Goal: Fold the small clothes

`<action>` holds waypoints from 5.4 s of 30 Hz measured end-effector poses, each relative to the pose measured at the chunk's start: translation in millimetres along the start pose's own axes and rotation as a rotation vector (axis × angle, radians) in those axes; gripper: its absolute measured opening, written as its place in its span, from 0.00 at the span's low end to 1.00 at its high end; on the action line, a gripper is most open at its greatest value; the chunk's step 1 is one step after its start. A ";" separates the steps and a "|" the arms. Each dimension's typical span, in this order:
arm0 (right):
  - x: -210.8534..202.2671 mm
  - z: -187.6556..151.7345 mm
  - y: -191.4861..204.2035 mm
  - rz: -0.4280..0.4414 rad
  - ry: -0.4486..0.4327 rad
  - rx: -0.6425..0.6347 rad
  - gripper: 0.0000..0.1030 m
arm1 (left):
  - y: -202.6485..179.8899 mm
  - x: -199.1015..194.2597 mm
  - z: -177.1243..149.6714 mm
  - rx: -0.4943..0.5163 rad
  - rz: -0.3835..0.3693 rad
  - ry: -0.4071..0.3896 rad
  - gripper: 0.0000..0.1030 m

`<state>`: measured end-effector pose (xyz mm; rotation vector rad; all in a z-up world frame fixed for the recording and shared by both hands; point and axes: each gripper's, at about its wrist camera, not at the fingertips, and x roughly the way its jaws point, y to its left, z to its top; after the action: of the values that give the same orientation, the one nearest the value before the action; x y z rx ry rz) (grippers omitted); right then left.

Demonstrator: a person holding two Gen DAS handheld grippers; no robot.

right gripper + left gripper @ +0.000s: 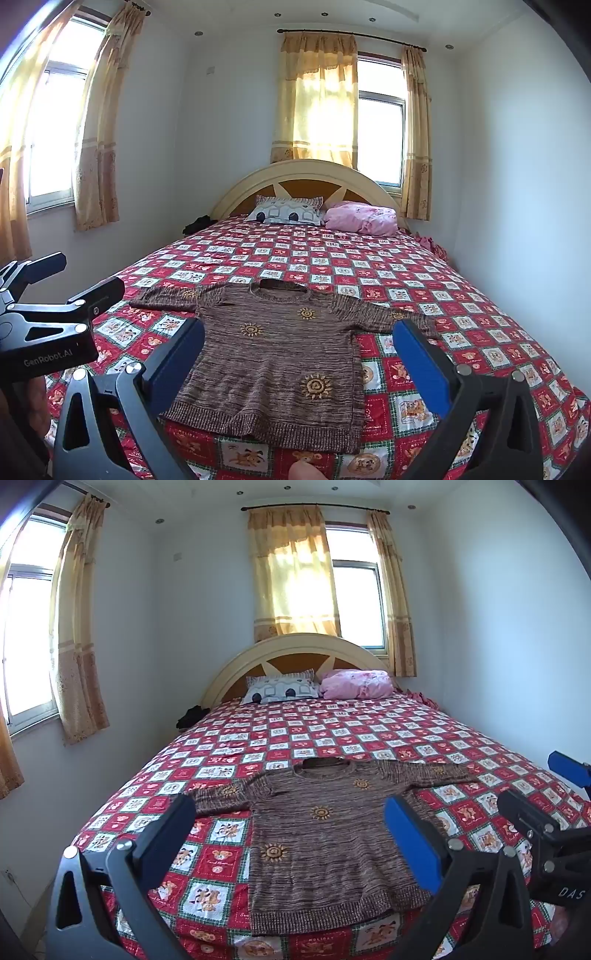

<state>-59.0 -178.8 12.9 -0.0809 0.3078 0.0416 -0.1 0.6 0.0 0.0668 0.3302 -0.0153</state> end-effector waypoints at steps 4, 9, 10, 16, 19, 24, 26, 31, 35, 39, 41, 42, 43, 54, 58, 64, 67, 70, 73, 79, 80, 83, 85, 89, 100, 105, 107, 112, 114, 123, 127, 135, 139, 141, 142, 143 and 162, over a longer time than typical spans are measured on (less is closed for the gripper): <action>-0.1 -0.1 0.2 0.001 0.000 0.003 0.99 | 1.1 -1.0 -0.3 -0.003 -0.001 -0.003 1.00; 1.1 -0.5 -0.9 0.000 0.003 0.003 0.99 | -1.7 0.4 -0.5 -0.006 -0.002 0.001 1.00; 0.9 -0.5 -0.8 0.000 0.004 0.004 0.99 | -1.8 0.7 -0.5 -0.008 0.000 0.003 1.00; 0.8 -2.2 0.8 0.001 0.005 0.000 0.99 | -4.2 2.6 -1.3 0.003 0.007 -0.002 1.00; 4.4 -3.6 0.5 0.001 0.010 0.002 0.99 | -1.8 2.5 -1.4 0.000 0.003 -0.002 1.00; 4.5 -3.4 0.1 0.003 0.012 0.003 0.99 | -1.5 0.9 -0.6 -0.001 0.002 0.000 1.00; 5.2 -3.4 -0.5 0.002 0.013 0.003 0.99 | -2.1 1.3 -0.7 0.001 0.004 0.000 1.00; 5.9 -4.5 -2.0 0.004 0.015 0.005 0.99 | -1.5 2.3 -1.0 -0.003 0.003 0.002 1.00; 7.8 -5.6 -2.3 0.004 0.019 0.006 0.99 | -0.8 3.0 -2.0 -0.003 0.003 0.003 1.00; 9.6 -7.0 -2.1 0.004 0.022 0.006 0.99 | -0.2 4.0 -2.5 -0.005 0.004 0.005 1.00; 9.8 -6.6 -1.6 0.002 0.022 0.005 0.99 | -0.5 4.3 -2.6 -0.004 0.004 0.005 1.00; 9.9 -6.6 -1.6 0.001 0.022 0.005 0.99 | -0.3 4.1 -2.6 -0.004 0.004 0.005 1.00; 9.6 -6.3 -1.6 0.003 0.022 0.005 0.99 | -0.1 3.9 -2.4 -0.003 0.003 0.005 1.00; 9.7 -6.8 -0.8 0.004 0.024 0.005 0.99 | 1.5 6.2 -3.0 -0.009 0.002 0.006 1.00; 10.7 -6.5 -0.5 0.003 0.027 0.006 0.99 | 2.2 8.2 -4.6 -0.009 0.001 0.010 1.00; 10.5 -6.2 -0.3 0.006 0.029 0.004 0.99 | 2.0 8.3 -4.7 -0.011 0.002 0.010 1.00; 10.7 -6.4 0.4 0.005 0.029 0.003 0.99 | 2.6 8.5 -4.7 -0.013 0.000 0.011 1.00; 10.8 -6.4 0.6 0.006 0.030 0.004 0.99 | 2.7 8.5 -5.0 -0.012 0.000 0.011 1.00; 10.7 -6.6 0.7 0.006 0.030 0.003 0.99 | 2.8 8.6 -5.0 -0.011 0.001 0.010 1.00; 10.5 -6.6 0.7 0.007 0.029 0.002 0.99 | 2.8 11.1 -8.0 -0.011 0.000 0.016 1.00; 10.3 -6.6 0.6 0.007 0.029 0.002 0.99 | 2.7 11.6 -8.8 -0.011 0.000 0.017 1.00; 10.6 -6.7 1.3 0.005 0.031 0.003 0.99 | 2.8 13.2 -10.2 -0.011 0.002 0.020 1.00; 10.8 -7.2 0.7 0.007 0.032 0.003 0.99 | 2.5 13.2 -9.3 -0.012 0.002 0.019 1.00; 12.8 -8.6 1.3 0.011 0.038 0.000 0.99 | 1.8 16.0 -10.7 -0.014 0.003 0.026 1.00; 36.4 -21.3 0.4 0.050 0.085 -0.008 0.99 | -7.4 47.6 -25.8 0.007 -0.009 0.085 1.00; 63.6 -33.0 -14.9 0.075 0.138 0.029 0.99 | -9.0 78.3 -38.1 0.015 -0.013 0.141 1.00; 74.4 -38.3 -21.1 0.076 0.157 0.045 0.99 | -9.4 93.0 -44.8 0.021 -0.007 0.163 1.00; 110.8 -60.1 -43.1 0.079 0.233 0.106 0.99 | -9.9 126.4 -62.1 0.040 0.005 0.219 1.00; 127.2 -70.9 -51.4 0.087 0.271 0.132 0.99 | -8.9 139.9 -68.2 0.045 0.006 0.246 1.00; 199.5 -95.4 -105.8 0.063 0.401 0.230 0.99 | -5.7 206.4 -71.2 0.073 0.011 0.313 1.00; 229.9 -96.5 -140.2 0.031 0.447 0.286 0.99 | -3.5 238.9 -68.1 0.097 0.016 0.323 1.00; 281.0 -90.2 -203.6 -0.098 0.468 0.303 0.99 | 14.8 295.5 -67.1 0.089 0.056 0.381 1.00; 307.9 -87.8 -240.7 -0.147 0.463 0.346 0.99 | 21.4 317.1 -69.2 0.088 0.075 0.406 1.00; 320.5 -89.7 -258.5 -0.151 0.467 0.385 0.95 | 23.7 328.5 -71.7 0.087 0.082 0.422 1.00; 329.4 -91.6 -270.2 -0.151 0.471 0.415 0.92 | 24.7 333.7 -73.0 0.083 0.081 0.433 1.00; 334.6 -92.9 -276.8 -0.154 0.475 0.433 0.85 | 26.1 338.7 -74.2 0.077 0.076 0.440 1.00; 413.9 -119.1 -372.1 -0.208 0.511 0.723 0.52 | 28.2 380.4 -101.6 0.041 0.058 0.553 1.00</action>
<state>319.1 -547.8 -198.8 0.6030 0.8059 -0.3020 327.6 34.1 -217.6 0.1210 0.8804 0.0555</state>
